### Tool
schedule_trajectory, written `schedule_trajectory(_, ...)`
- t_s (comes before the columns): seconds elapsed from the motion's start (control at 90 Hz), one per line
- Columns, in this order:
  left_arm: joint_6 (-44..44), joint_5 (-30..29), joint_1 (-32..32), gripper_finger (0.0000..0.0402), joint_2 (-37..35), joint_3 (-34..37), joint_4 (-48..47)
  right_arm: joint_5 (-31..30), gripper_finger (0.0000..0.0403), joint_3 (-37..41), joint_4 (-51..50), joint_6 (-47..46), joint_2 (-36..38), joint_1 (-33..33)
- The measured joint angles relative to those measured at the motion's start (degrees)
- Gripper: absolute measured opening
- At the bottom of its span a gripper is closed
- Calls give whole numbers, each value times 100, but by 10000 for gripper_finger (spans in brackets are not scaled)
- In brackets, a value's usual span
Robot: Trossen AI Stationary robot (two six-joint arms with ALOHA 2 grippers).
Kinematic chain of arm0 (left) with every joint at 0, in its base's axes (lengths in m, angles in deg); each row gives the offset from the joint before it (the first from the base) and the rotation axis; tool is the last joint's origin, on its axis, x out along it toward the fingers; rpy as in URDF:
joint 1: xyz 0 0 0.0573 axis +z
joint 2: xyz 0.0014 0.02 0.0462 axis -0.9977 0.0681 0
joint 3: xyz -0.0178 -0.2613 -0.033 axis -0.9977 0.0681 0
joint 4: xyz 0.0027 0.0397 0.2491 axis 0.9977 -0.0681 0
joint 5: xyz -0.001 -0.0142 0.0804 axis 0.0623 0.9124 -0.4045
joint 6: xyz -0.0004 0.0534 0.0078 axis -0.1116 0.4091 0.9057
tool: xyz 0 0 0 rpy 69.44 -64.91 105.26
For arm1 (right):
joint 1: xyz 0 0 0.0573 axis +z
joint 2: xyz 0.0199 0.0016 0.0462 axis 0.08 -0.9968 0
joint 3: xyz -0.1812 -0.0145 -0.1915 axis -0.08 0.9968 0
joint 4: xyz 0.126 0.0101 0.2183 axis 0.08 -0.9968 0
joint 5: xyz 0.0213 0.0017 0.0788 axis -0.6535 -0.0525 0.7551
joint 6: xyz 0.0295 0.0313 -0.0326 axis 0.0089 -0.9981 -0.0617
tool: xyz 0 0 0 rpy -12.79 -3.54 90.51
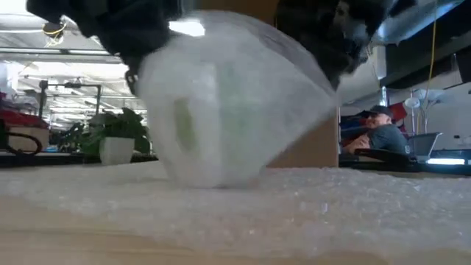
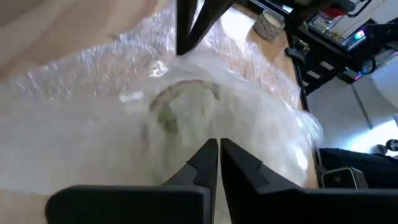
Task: Wrap mug
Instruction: Wrap the green mug with the bubble wrap
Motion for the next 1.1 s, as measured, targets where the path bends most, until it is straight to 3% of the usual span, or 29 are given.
schedule_trajectory(0.222,237,18,151,0,-19,0,6,64,0,-768,-522,367,88,-2)
schedule_trajectory(0.578,1248,-10,-172,0,-491,0,577,457,0,-906,-84,420,-64,-4)
schedule_trajectory(0.744,1388,-382,-291,0,-817,35,115,1028,0,-1294,169,429,-702,-4)
schedule_trajectory(1.1,594,-1342,-807,0,-975,129,-1315,1396,0,-3368,-1598,812,-2499,-134)
